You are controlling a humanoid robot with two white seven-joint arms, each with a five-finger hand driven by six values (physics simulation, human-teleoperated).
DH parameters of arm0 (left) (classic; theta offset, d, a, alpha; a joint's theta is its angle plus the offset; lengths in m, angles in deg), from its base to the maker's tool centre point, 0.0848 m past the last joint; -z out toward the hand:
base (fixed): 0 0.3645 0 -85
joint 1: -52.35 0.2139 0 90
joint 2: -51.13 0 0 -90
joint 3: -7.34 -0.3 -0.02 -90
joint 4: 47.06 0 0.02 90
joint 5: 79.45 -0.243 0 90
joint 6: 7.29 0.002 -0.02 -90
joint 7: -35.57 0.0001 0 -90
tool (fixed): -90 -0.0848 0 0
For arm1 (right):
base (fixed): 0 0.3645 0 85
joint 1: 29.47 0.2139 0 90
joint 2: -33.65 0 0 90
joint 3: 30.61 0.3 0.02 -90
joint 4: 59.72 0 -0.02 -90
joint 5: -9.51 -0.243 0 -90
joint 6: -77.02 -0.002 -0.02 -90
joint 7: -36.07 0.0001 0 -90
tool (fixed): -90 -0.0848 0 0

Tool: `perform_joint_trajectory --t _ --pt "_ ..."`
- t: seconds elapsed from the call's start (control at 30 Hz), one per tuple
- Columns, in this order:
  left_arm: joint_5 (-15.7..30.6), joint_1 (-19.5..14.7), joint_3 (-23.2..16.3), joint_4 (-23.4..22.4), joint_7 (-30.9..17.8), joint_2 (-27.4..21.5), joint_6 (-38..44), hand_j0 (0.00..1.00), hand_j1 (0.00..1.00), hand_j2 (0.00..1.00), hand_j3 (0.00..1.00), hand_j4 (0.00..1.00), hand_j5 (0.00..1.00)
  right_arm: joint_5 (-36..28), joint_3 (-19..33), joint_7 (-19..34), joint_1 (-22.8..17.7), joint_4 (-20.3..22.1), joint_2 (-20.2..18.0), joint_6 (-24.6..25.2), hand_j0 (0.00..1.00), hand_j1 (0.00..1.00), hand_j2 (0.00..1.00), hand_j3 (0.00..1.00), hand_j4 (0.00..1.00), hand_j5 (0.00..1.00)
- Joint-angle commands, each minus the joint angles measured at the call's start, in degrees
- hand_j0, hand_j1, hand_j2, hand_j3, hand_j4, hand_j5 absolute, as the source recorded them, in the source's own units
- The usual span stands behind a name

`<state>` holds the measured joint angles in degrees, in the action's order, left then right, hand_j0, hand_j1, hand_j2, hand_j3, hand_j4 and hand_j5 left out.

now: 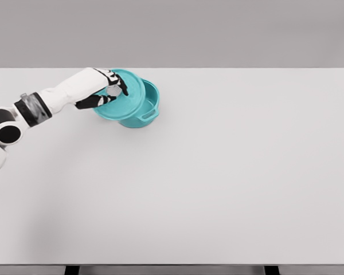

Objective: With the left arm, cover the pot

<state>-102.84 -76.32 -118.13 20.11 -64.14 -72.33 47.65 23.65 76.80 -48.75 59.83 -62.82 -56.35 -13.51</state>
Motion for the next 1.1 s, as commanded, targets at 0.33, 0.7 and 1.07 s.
perform_joint_trajectory --t 0.33,0.7,1.07 --pt "-1.4 -1.9 -1.3 -0.7 -0.1 1.7 0.1 0.51 0.51 0.51 0.51 0.51 0.51 0.0 0.0 0.0 0.0 0.0 0.0 0.0 1.00 1.00 1.00 1.00 1.00 1.00" --pt "-4.8 -4.7 -1.4 -6.2 -0.2 5.8 0.1 0.51 0.51 0.51 0.51 0.51 0.51 0.0 0.0 0.0 0.0 0.0 0.0 0.0 1.00 1.00 1.00 1.00 1.00 1.00" --pt "-6.6 -5.5 -1.4 -10.6 -0.2 9.2 0.1 0.52 0.52 0.52 0.52 0.52 0.52 0.0 0.0 0.0 0.0 -0.1 0.0 0.0 1.00 1.00 1.00 1.00 1.00 1.00"
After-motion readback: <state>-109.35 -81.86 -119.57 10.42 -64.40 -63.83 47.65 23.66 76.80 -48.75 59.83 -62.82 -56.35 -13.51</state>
